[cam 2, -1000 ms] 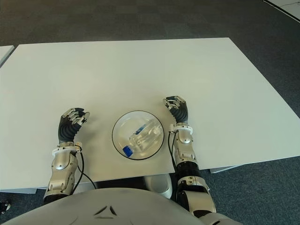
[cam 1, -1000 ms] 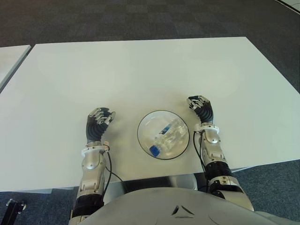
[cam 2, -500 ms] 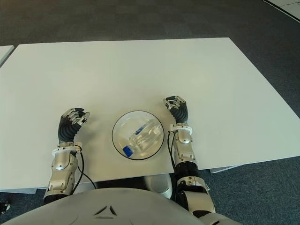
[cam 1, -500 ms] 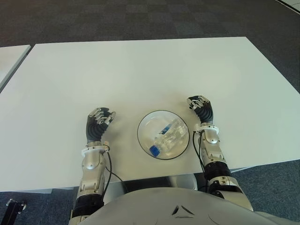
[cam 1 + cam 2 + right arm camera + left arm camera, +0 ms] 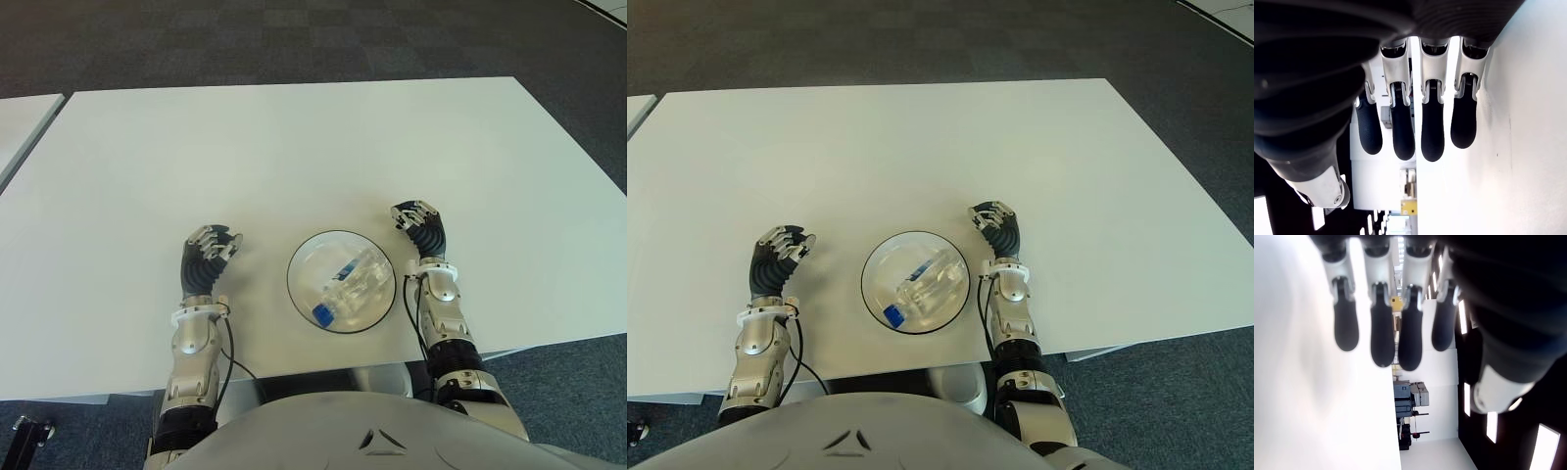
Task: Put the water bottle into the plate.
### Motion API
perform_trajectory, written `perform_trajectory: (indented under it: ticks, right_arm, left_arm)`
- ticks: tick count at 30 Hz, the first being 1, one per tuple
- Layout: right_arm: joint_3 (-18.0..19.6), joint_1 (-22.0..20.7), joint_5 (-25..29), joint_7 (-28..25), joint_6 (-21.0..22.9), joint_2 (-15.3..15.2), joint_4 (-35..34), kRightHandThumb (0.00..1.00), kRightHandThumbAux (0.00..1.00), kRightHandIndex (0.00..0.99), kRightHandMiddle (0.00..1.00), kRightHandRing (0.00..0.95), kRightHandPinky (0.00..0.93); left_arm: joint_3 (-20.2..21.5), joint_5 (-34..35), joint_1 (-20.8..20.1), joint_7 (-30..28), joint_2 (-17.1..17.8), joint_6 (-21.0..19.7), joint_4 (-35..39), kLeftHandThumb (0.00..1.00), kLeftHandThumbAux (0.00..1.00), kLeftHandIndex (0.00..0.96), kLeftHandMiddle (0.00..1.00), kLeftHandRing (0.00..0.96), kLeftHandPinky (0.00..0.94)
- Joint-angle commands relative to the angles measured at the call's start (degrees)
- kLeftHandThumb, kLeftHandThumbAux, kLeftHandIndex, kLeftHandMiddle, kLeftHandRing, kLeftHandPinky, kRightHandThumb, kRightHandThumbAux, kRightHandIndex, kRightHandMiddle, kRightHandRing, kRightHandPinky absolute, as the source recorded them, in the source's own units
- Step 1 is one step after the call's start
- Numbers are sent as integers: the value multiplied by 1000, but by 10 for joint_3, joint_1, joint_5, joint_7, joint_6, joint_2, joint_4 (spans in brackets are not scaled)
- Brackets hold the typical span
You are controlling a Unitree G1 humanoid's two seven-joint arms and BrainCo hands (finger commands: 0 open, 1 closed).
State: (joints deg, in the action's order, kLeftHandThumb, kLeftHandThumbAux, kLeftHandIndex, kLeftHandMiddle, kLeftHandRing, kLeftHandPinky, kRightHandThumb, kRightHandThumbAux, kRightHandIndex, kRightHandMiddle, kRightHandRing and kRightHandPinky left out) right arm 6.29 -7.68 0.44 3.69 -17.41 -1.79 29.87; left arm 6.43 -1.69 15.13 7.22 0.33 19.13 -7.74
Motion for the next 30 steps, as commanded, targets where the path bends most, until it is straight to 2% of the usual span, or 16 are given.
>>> perform_trajectory:
  ticks: [1, 30]
  right_arm:
    - [2, 14, 11, -8, 15, 4, 11, 707, 731, 431, 512, 527, 544]
    - [0, 21, 11, -15, 18, 7, -4, 708, 732, 431, 511, 516, 526]
  left_arm:
    - [2, 0, 7, 1, -3, -6, -4, 707, 708, 432, 528, 518, 505]
    - [-1, -7, 8, -2, 1, 10, -7, 706, 710, 431, 521, 522, 511]
